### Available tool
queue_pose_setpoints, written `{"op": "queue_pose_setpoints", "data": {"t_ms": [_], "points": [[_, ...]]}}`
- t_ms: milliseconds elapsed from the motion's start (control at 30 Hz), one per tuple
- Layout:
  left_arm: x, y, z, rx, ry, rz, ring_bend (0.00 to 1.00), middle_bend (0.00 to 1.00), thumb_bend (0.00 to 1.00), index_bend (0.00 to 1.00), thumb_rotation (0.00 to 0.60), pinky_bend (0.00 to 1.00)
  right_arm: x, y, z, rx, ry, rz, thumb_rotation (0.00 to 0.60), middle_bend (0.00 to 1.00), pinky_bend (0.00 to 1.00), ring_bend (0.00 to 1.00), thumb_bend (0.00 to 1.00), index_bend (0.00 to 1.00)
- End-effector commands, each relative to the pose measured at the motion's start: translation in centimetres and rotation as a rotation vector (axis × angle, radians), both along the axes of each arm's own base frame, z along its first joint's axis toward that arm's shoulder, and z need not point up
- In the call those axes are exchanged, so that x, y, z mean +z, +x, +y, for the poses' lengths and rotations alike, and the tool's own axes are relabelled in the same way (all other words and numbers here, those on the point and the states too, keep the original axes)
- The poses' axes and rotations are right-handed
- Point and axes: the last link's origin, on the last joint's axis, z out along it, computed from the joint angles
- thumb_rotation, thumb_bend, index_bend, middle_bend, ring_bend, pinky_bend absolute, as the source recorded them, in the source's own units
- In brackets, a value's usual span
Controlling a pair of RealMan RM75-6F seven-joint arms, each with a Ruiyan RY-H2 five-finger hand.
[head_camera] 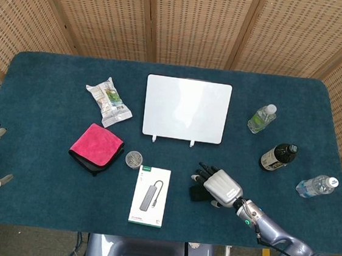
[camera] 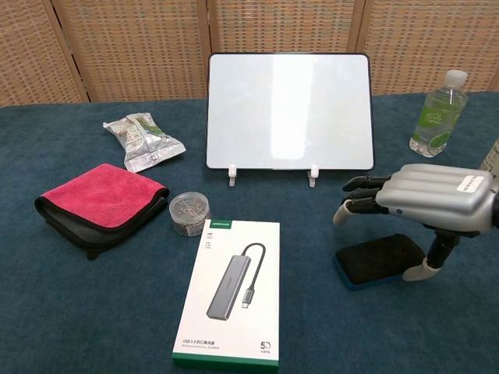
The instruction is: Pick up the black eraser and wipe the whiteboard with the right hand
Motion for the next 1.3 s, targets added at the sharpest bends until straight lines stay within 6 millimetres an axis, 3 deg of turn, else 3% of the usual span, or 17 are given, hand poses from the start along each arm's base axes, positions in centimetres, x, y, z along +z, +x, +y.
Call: {"op": "queue_pose_setpoints", "data": {"t_ms": [33, 133, 433, 600, 767, 900, 1033, 1300], "points": [[0.0, -0.1, 0.0, 0.003, 0.000, -0.002, 0.00, 0.00, 0.00, 0.00, 0.600, 0.00, -0.3, 0.0, -0.2, 0.000, -0.002, 0.005, 0.600, 0.23, 0.30, 0.11, 0.00, 0.22], [0.1, -0.2, 0.1, 0.006, -0.001, -0.004, 0.00, 0.00, 0.00, 0.00, 0.600, 0.00, -0.7, 0.0, -0.3, -0.003, 0.002, 0.014, 0.600, 0.27, 0.33, 0.15, 0.00, 0.26], [0.3, -0.3, 0.2, 0.011, 0.001, -0.012, 0.00, 0.00, 0.00, 0.00, 0.600, 0.00, -2.1, 0.4, -0.5, 0.010, 0.003, 0.005, 0.600, 0.50, 0.45, 0.39, 0.03, 0.48], [0.3, -0.4, 0.2, 0.014, 0.001, -0.015, 0.00, 0.00, 0.00, 0.00, 0.600, 0.00, -2.3, 0.7, -0.5, 0.027, -0.018, -0.043, 0.600, 0.54, 0.47, 0.42, 0.11, 0.52], [0.3, -0.4, 0.4, 0.017, 0.001, -0.017, 0.00, 0.00, 0.00, 0.00, 0.600, 0.00, -1.2, 1.5, -1.3, 0.032, -0.073, -0.125, 0.600, 0.56, 0.49, 0.44, 0.16, 0.54], [0.3, -0.5, 0.5, 0.024, 0.000, -0.019, 0.00, 0.00, 0.00, 0.00, 0.600, 0.00, 0.7, 3.5, -3.9, 0.044, -0.201, -0.246, 0.600, 0.56, 0.51, 0.46, 0.26, 0.54], [0.3, -0.5, 0.6, 0.030, -0.001, -0.019, 0.00, 0.00, 0.00, 0.00, 0.600, 0.00, 1.2, 5.1, -7.2, 0.068, -0.333, -0.268, 0.600, 0.56, 0.52, 0.46, 0.26, 0.54], [0.2, -0.8, 1.1, 0.052, -0.004, -0.024, 0.00, 0.00, 0.00, 0.00, 0.600, 0.00, -0.5, 7.1, -12.2, 0.069, -0.519, -0.150, 0.600, 0.57, 0.52, 0.47, 0.34, 0.55]]}}
